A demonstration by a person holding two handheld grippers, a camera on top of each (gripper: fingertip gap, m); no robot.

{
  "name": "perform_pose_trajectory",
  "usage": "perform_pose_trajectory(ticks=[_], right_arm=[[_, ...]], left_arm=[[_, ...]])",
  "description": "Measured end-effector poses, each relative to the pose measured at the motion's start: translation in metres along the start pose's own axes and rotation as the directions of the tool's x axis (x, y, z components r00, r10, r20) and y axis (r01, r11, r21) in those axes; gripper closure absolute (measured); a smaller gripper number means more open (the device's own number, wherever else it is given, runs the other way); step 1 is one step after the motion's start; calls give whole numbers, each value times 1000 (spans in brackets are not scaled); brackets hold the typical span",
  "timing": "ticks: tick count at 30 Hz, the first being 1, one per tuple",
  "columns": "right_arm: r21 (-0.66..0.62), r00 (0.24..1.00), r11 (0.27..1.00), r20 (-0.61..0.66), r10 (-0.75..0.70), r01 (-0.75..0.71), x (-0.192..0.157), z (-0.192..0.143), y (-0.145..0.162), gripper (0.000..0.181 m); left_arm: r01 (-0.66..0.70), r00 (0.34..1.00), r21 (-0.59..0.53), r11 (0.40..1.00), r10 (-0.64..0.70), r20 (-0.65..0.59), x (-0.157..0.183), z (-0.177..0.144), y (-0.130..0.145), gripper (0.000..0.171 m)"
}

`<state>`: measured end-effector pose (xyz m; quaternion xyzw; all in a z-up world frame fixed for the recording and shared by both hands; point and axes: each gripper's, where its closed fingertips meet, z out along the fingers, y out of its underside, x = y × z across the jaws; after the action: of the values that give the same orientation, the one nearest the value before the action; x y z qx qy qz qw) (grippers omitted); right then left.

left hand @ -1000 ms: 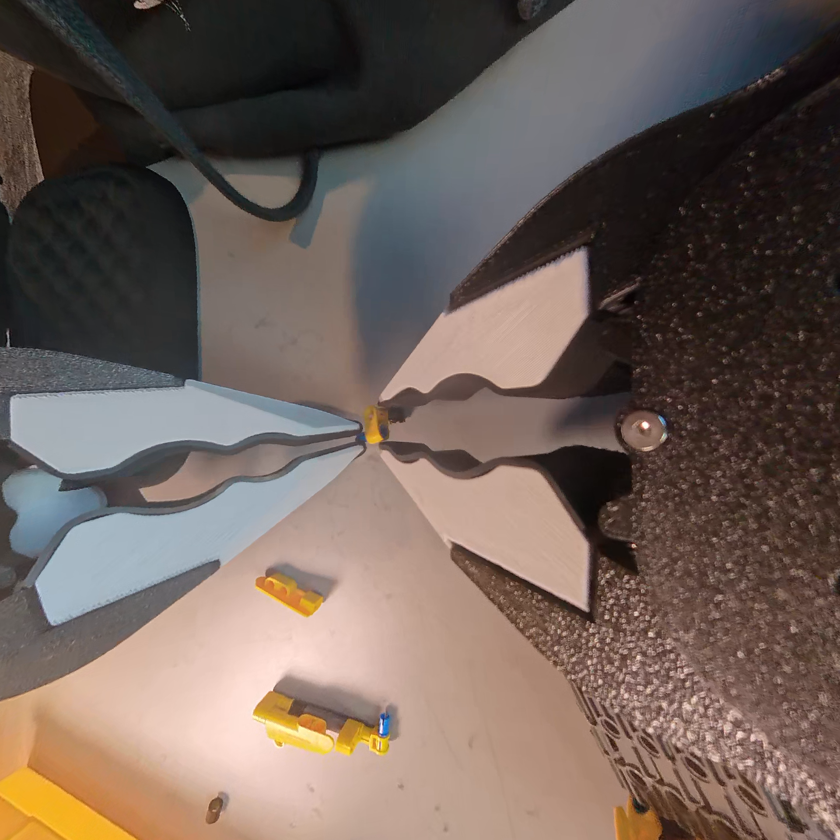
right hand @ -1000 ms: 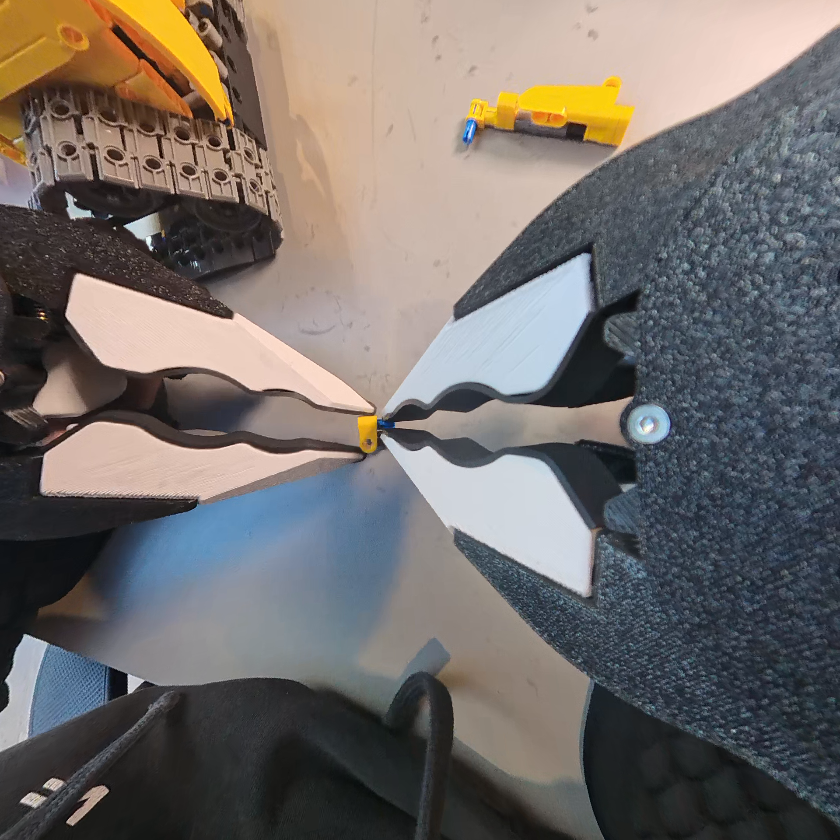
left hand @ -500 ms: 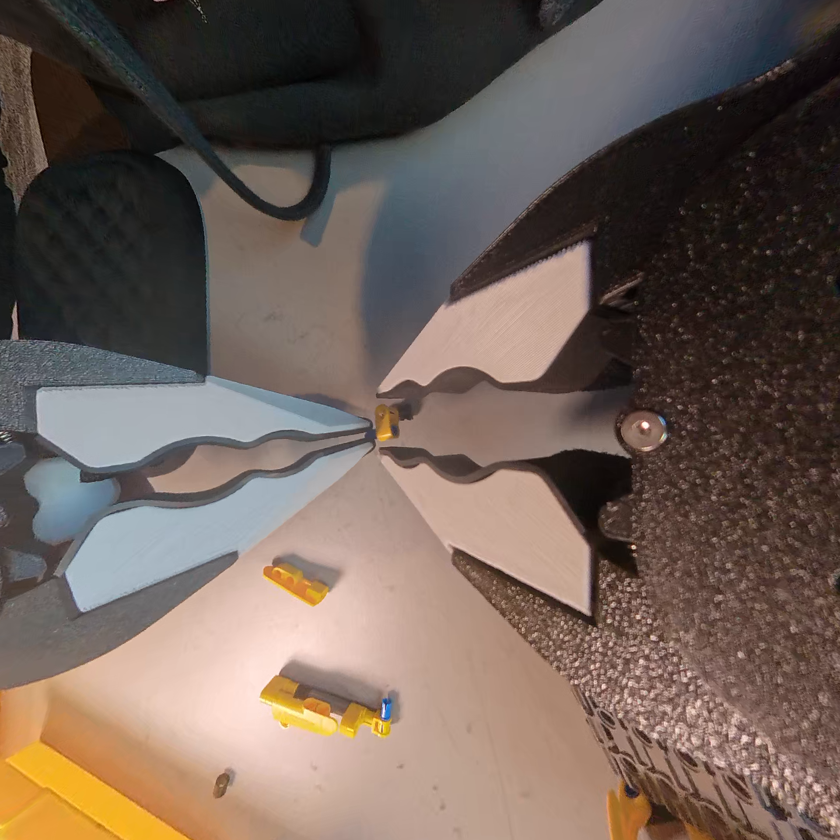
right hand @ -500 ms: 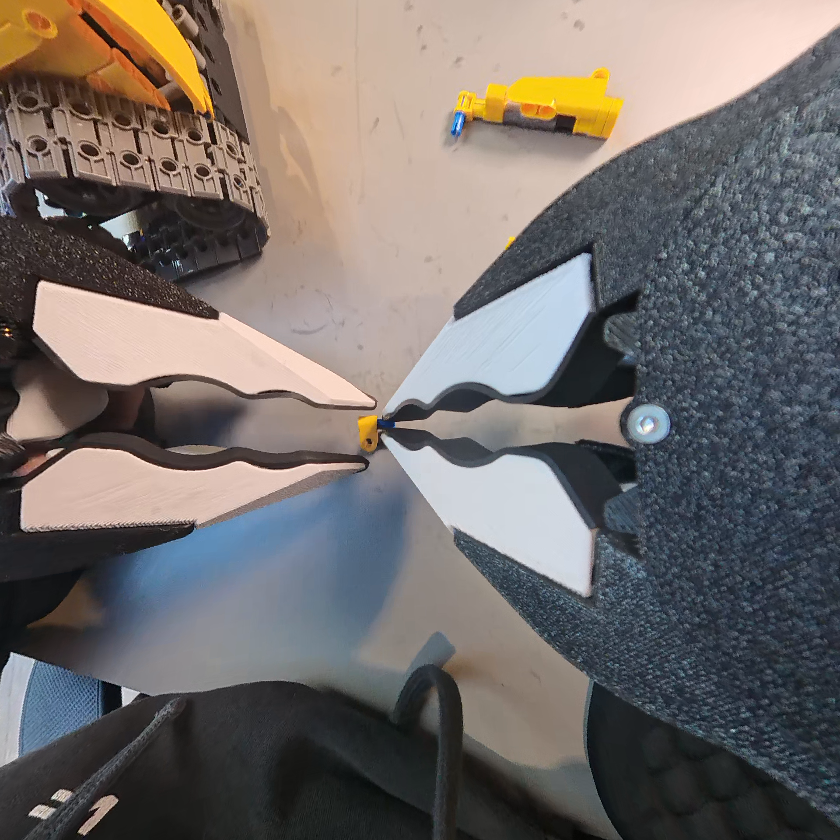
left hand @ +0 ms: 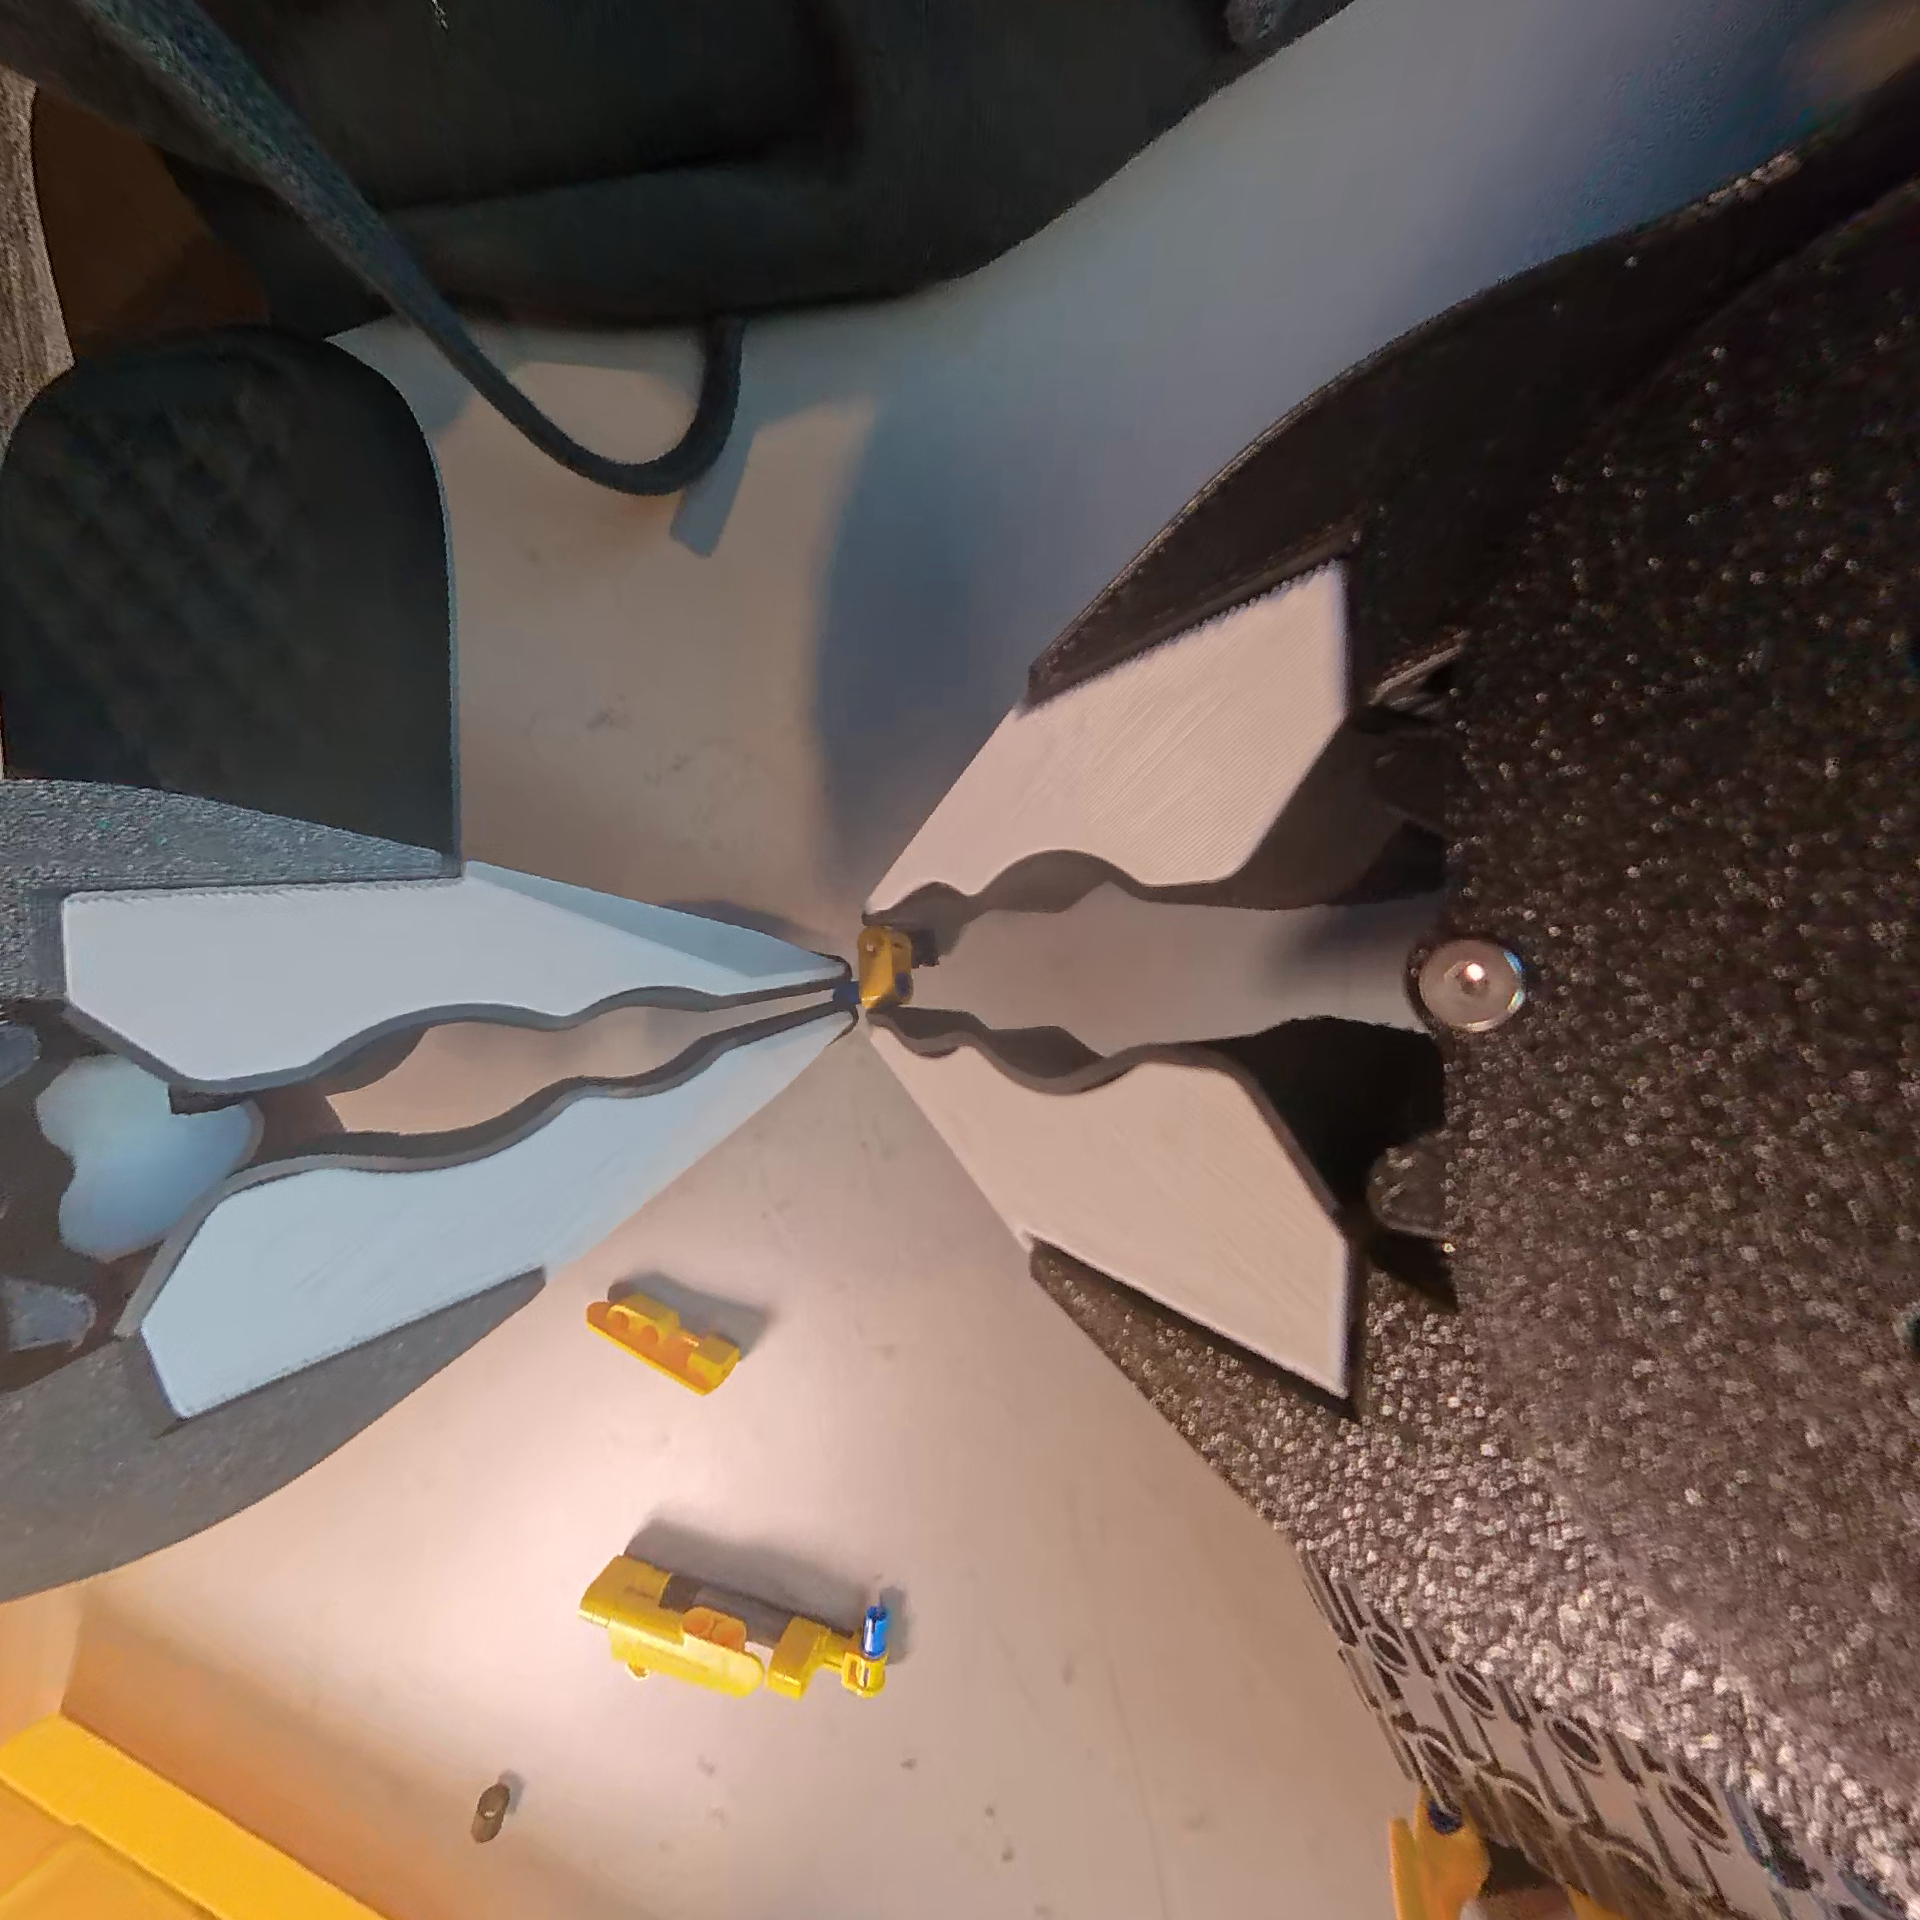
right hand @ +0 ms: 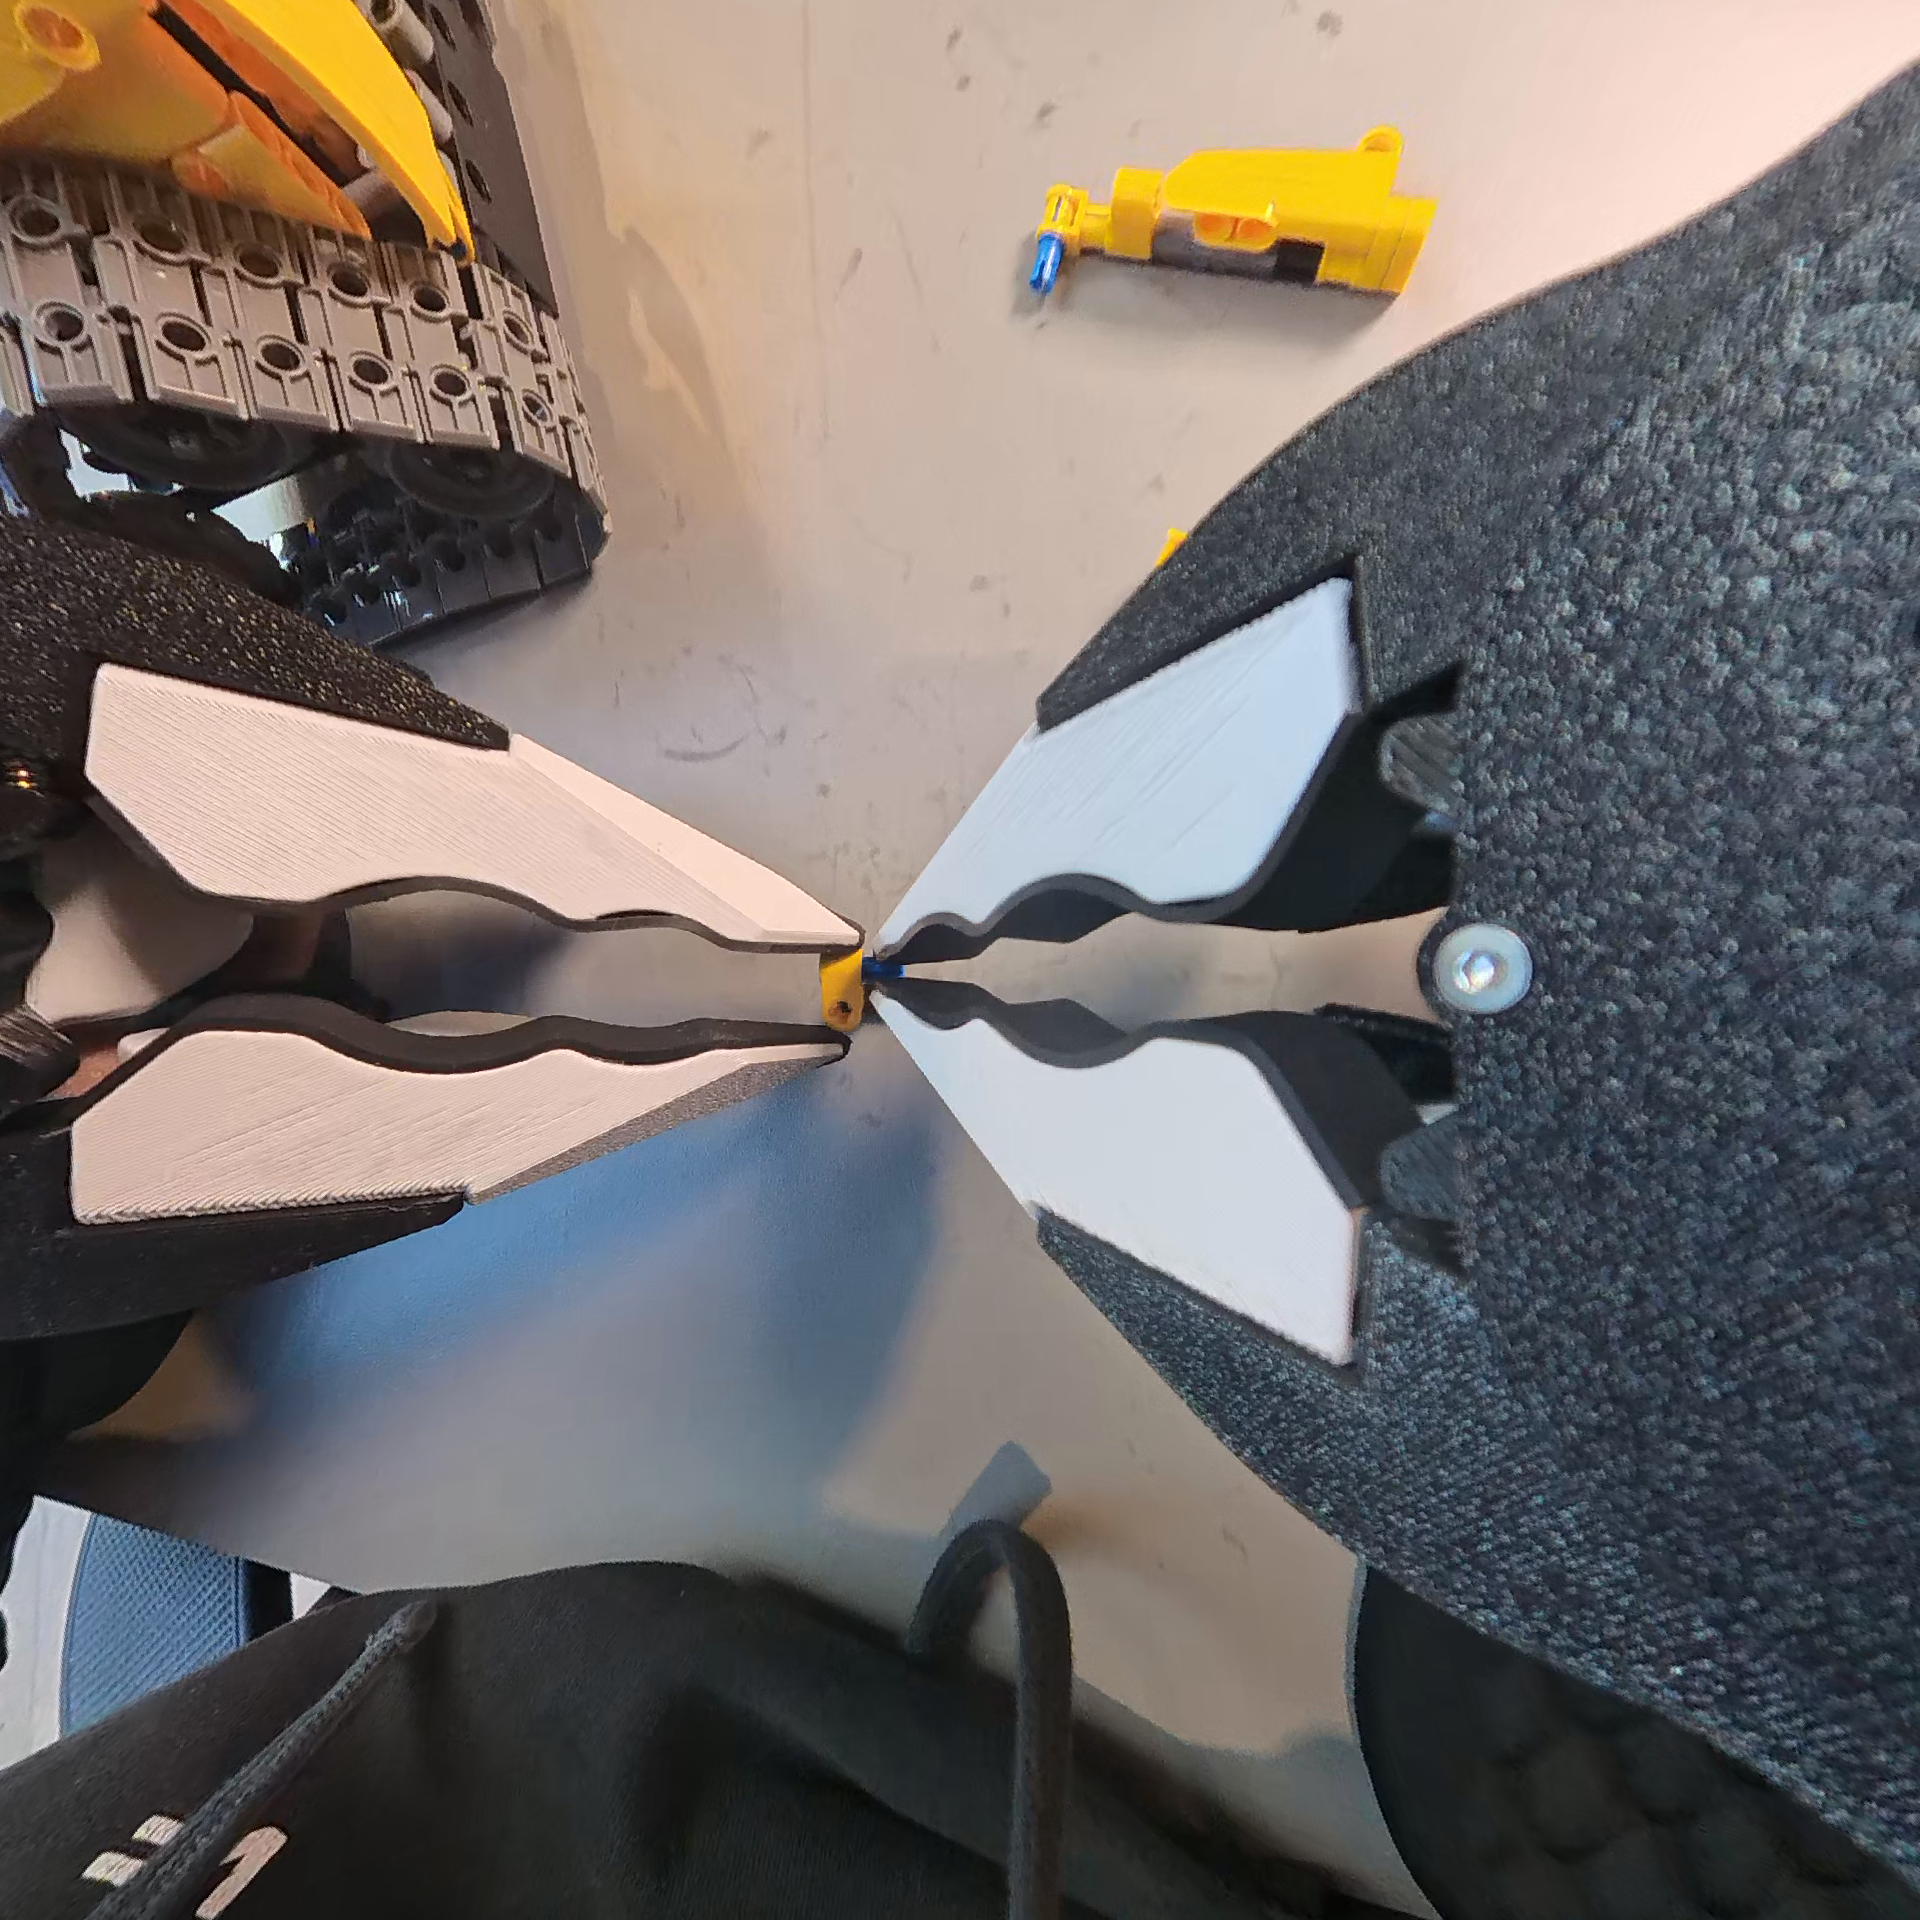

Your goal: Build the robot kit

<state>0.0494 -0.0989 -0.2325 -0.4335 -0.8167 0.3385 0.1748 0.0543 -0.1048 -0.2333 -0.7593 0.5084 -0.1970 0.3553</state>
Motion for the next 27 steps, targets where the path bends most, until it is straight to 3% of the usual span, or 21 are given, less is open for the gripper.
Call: perform_pose_trajectory(ticks=[27], right_arm=[[6,1000,1000,2,21,-21,3,4,0,179]], left_arm=[[33,999,-12,999,-34,-40,0,0,6,159]])
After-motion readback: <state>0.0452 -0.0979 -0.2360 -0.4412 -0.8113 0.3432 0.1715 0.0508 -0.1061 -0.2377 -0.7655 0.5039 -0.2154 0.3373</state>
